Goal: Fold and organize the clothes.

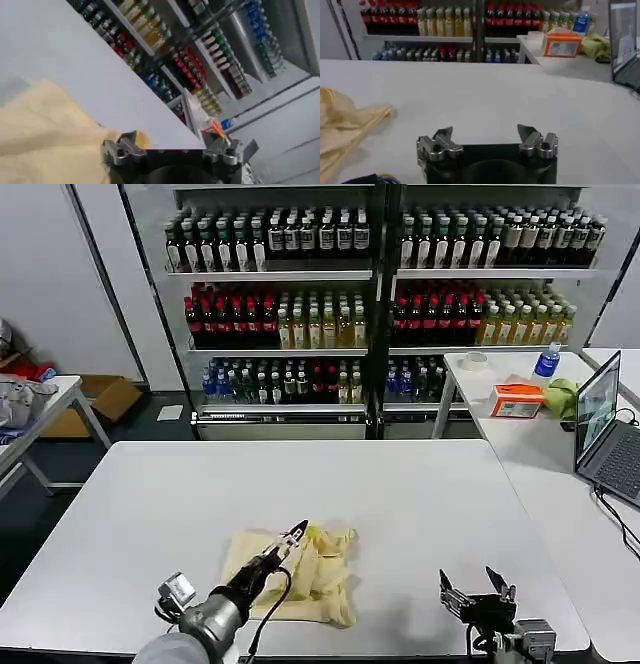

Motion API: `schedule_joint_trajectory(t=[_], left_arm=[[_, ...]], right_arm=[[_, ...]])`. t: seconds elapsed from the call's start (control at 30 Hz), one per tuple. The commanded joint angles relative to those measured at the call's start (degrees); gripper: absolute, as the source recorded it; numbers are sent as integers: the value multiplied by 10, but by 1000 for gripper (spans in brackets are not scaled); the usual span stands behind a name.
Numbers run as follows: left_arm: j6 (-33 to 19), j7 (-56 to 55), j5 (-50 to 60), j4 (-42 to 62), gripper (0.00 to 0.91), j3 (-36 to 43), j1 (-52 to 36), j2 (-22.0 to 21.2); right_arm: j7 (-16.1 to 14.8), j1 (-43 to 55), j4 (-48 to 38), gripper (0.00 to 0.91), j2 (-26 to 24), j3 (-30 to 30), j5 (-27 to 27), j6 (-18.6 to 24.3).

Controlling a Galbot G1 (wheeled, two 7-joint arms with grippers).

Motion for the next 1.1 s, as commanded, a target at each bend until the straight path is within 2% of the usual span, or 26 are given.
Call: schedule_joint_trajectory(t=[0.03,0.2,0.43,0.8,1.07,1.1], left_arm=[[2,9,49,21,907,-129,59,59],[-6,26,95,56,907,-139,68,76],[-5,41,116,94,907,-113,52,64],[7,96,116,154,907,-56,9,47],[12,132,91,180,907,-49,-11,39],[12,135,87,182,877,-51,-11,40]], right_arm=[[-1,3,-1,907,2,-3,-1,1],[-1,4,-1,907,5,-4,-3,1],[-1,-2,6,907,5,-1,-4,1],[-2,-24,20,907,-2,19,-1,2],[-3,-33,26,907,-2,25,0,2],[-3,-34,27,907,-2,26,0,2]])
